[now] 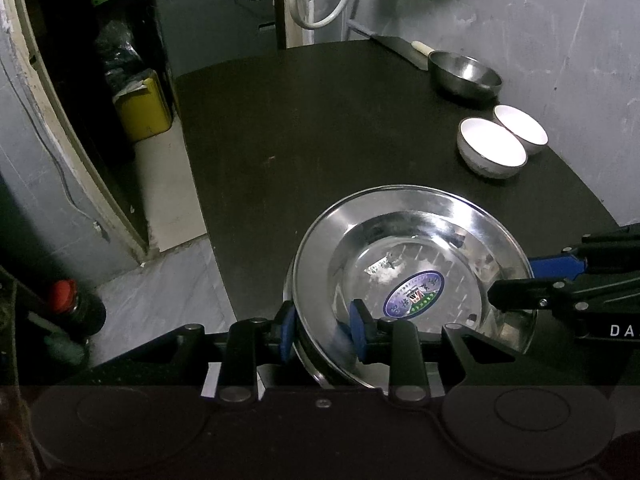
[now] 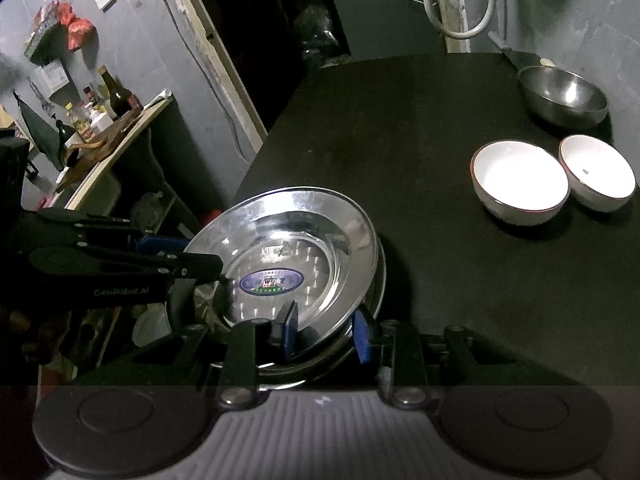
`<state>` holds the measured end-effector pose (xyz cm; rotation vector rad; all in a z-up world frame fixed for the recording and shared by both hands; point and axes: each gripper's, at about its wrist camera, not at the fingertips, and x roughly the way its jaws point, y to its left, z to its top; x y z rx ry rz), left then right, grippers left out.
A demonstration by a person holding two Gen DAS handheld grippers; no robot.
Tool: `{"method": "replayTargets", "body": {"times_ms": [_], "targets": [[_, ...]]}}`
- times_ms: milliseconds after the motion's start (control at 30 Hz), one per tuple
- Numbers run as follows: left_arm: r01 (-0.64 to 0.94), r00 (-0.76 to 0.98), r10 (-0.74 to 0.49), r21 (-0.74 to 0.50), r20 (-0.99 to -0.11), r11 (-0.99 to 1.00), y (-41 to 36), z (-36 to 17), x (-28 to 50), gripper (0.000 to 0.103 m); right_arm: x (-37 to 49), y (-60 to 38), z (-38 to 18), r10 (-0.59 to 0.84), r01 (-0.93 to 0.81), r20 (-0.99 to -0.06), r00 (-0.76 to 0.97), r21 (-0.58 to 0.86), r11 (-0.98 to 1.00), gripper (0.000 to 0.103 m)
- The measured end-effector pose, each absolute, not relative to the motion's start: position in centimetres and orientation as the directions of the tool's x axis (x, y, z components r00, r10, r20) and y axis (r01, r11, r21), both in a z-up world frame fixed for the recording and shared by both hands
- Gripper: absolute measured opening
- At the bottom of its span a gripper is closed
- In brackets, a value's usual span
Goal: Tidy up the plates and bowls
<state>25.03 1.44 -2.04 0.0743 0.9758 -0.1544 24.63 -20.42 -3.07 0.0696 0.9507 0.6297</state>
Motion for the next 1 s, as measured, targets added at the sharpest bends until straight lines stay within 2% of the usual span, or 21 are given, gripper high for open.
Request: {"method": "replayTargets", "body": {"times_ms": [1000], "targets": [[0.176,0.539,-0.075,0.025,-0.839,0.984,0.78,-2.66,25.31,0.035,24.45,-19.42,-2.96,0.529,-0.521,-0.758,0.382,0.296,0.800,0.037]]}}
